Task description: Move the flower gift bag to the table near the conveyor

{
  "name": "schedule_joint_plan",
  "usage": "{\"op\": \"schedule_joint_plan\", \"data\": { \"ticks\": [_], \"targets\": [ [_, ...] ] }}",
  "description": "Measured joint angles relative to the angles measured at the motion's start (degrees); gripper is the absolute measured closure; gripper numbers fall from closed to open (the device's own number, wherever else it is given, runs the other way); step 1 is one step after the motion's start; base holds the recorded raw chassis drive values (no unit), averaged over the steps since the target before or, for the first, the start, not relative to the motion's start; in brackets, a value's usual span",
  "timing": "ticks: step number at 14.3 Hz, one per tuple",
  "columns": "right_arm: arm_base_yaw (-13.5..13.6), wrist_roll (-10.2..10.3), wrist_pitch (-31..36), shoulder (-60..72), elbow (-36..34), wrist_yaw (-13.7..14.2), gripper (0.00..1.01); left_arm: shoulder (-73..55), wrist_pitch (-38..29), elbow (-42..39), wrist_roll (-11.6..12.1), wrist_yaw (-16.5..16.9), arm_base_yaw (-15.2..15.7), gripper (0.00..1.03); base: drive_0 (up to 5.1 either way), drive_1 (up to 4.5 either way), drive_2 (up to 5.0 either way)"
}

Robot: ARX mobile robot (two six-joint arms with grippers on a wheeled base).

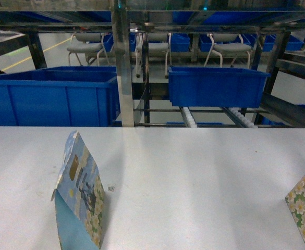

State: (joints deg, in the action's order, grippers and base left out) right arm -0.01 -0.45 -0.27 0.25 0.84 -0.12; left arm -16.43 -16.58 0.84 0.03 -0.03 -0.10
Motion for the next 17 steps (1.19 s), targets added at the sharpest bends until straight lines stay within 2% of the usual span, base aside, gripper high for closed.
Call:
{"op": "schedule_joint_plan", "data": {
  "ticks": [5,6,7,8,12,13,14,17],
  "targets": [
    [0.00,0.00,0.00,0.00,0.00,0.00,0.99,6.12,6.23,0.00,0.00,0.00,0.00,1.01,0.0,0.00,0.0],
    [0.00,0.00,0.00,0.00,0.00,0.00,0.99,8.09,8.90,0.07,0.00,0.00,0.00,1.01,0.0,0.00,0.0],
    [0.00,0.00,0.00,0.00,0.00,0.00,0.99,14.19,17.27,0.04,0.00,0.04,0.00,1.01,0.0,0.00,0.0],
    [0.00,-0.02,-0.04,0.00,0.00,0.00,0.99,15.78,15.63,0.24,0.00,0.04,0.00,1.01,0.0,0.00,0.0],
    [0.00,0.00,0.00,0.00,-0.02,-0.02,0.99,15.85,16.81,0.02,0.00,0.02,0.00,1.01,0.0,0.00,0.0],
    [0.00,0.00,0.00,0.00,0.00,-0.02,0.99,15.85,16.79,0.02,-0.02,0.02,0.00,0.98,0.0,0.00,0.0],
    [0.00,-0.02,0.02,0.00,-0.02,-0.02,0.91,15.85,16.81,0.02,-0.02,0.02,0.00,0.85,0.0,0.00,0.0],
    [0.00,-0.02,0.00,0.00,-0.02,-0.02,0.49,15.85,16.81,0.02,-0.02,0.02,0.00,0.43,0.0,0.00,0.0]
  ]
}}
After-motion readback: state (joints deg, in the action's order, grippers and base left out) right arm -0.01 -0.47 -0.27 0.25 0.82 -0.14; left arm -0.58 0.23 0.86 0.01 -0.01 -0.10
